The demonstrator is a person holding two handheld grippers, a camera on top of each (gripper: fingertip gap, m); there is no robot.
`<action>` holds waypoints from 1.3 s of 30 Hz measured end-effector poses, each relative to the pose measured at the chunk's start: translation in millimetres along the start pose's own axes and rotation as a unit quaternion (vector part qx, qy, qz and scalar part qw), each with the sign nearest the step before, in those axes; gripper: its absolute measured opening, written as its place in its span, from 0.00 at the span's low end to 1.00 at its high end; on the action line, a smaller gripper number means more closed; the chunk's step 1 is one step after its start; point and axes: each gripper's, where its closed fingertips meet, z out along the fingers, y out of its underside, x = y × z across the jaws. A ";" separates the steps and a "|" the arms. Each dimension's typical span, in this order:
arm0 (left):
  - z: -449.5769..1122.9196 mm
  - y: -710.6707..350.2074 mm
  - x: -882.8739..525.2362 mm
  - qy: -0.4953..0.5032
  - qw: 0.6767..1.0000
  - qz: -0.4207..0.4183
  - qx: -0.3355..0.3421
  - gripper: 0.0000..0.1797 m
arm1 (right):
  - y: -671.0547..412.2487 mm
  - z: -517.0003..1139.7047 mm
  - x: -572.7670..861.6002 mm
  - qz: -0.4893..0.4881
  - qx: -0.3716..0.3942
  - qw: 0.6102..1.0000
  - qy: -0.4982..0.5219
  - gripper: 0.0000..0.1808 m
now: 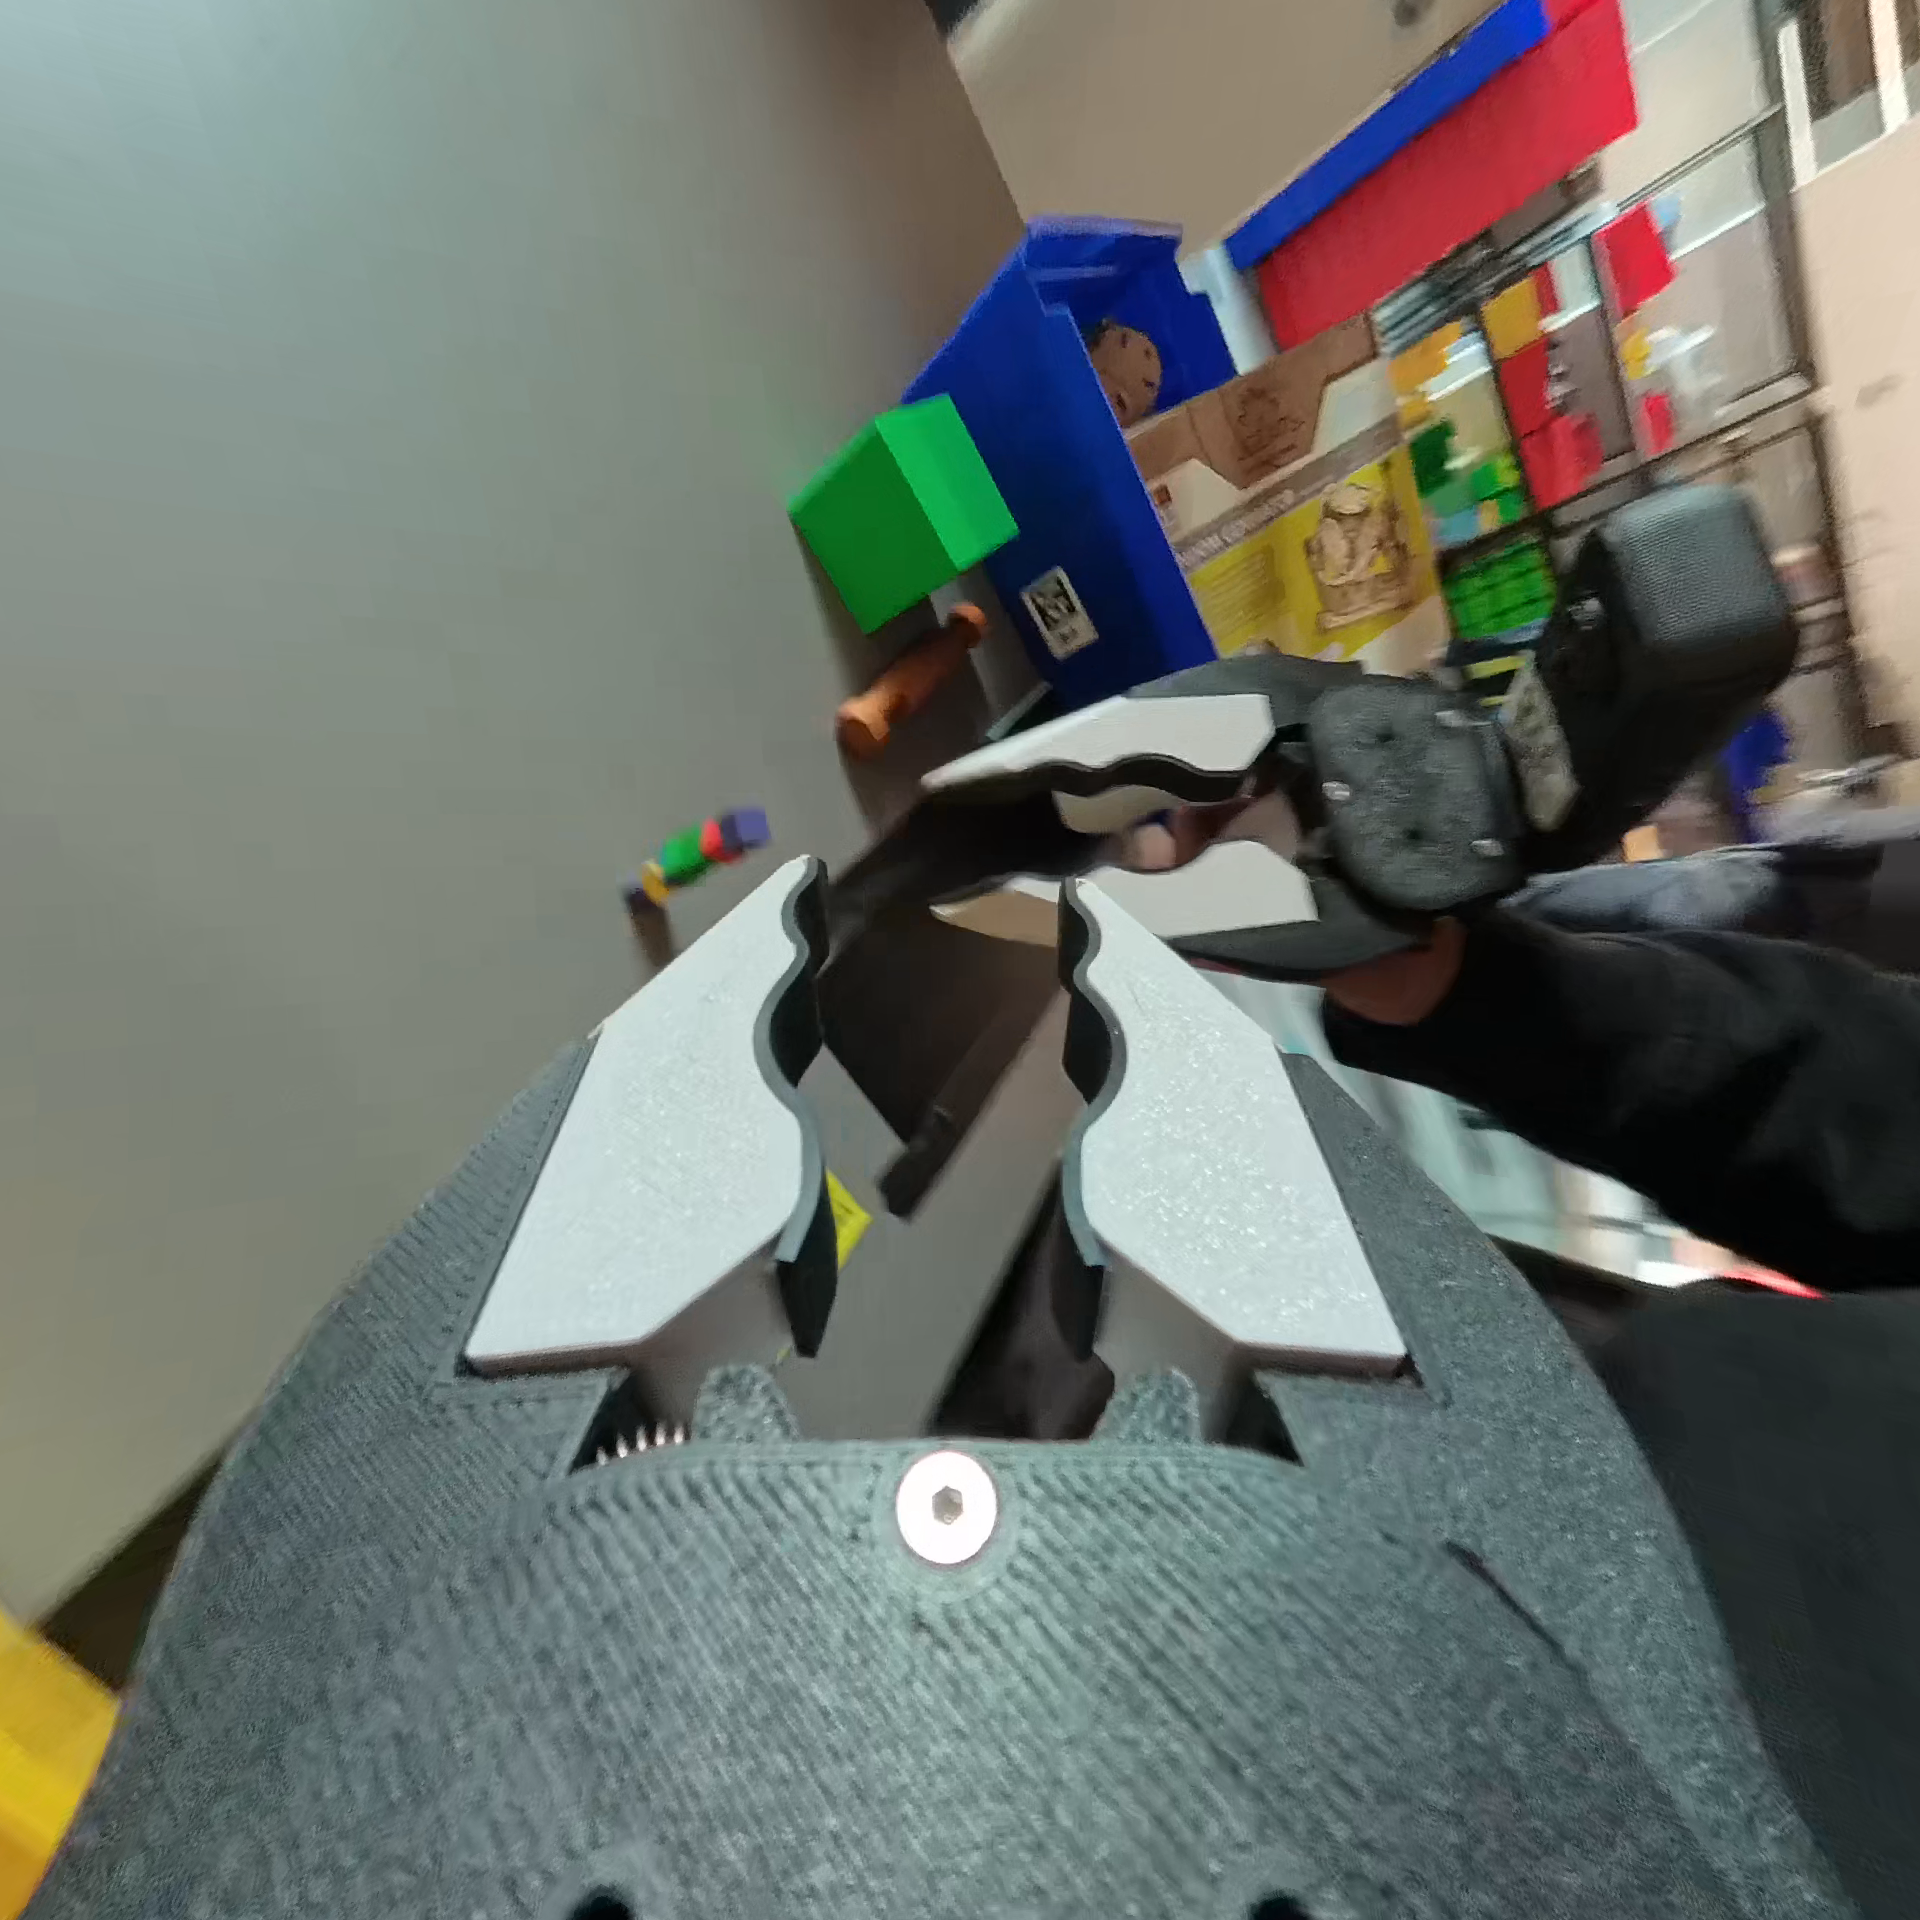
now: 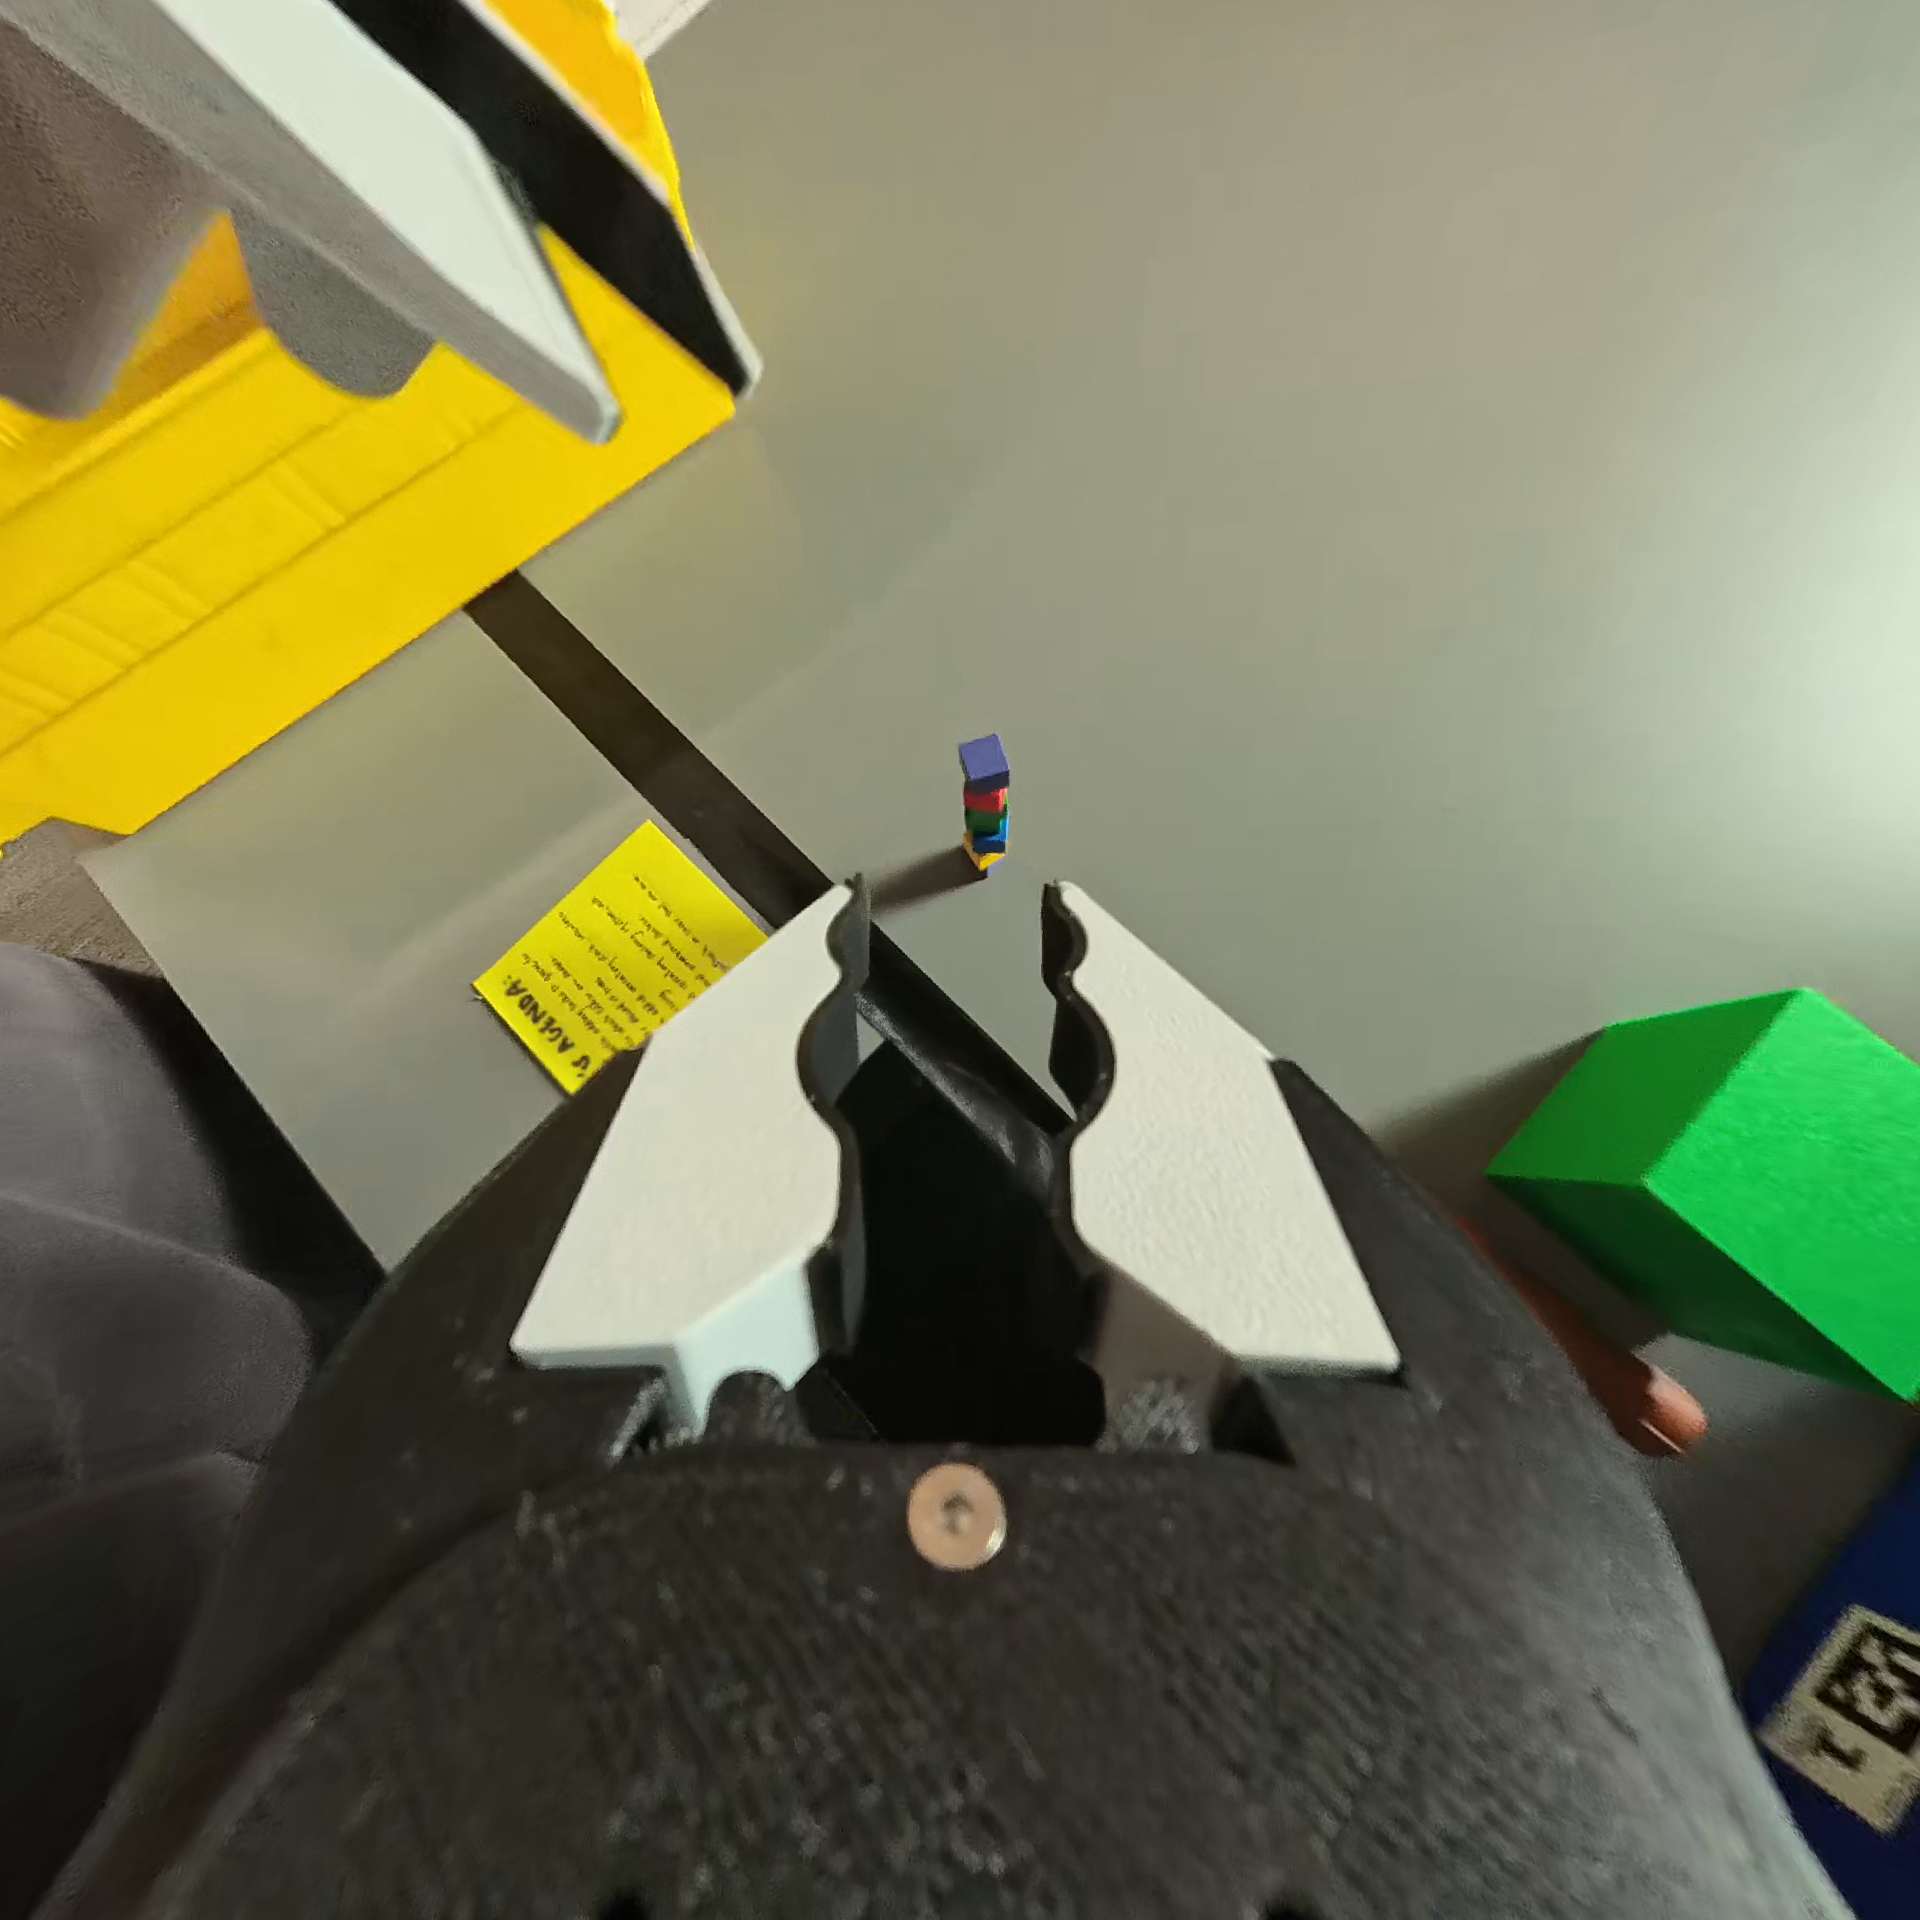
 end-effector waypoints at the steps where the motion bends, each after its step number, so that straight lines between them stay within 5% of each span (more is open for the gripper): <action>1: -3.9 -8.4 -0.5 -0.029 0.998 0.052 0.023 0.23 | -4.3 -6.6 -0.6 -0.003 0.004 1.000 0.008 0.18; 4: -12.8 -22.2 0.7 -0.109 0.974 0.195 0.047 0.28 | -15.5 -26.0 -3.1 -0.003 0.022 0.999 0.035 0.19; 9: -15.1 -29.5 9.5 -0.145 0.953 0.259 0.058 0.36 | -24.2 -49.5 -17.0 -0.007 0.040 0.998 0.054 0.21; 12: -18.9 -34.6 13.8 -0.159 0.953 0.248 0.075 0.27 | -23.0 -56.9 -22.8 -0.014 0.044 0.997 0.055 0.23; 21: -19.3 -4.6 26.2 -0.211 0.955 0.191 0.087 0.24 | -21.8 -89.8 -26.6 -0.033 0.092 0.994 0.054 0.27; 24: -18.4 6.0 40.7 -0.223 0.955 0.173 0.093 0.23 | -18.0 -102.7 -19.9 -0.011 0.111 0.991 0.075 0.42; 29: -17.6 26.8 51.7 -0.274 0.944 0.162 0.089 0.25 | 2.1 -110.6 -19.4 0.026 0.109 0.990 0.082 0.49; 39: -20.8 37.8 54.3 -0.255 0.953 0.147 0.072 0.31 | -10.9 -116.4 -32.1 -0.002 0.133 0.990 0.036 0.37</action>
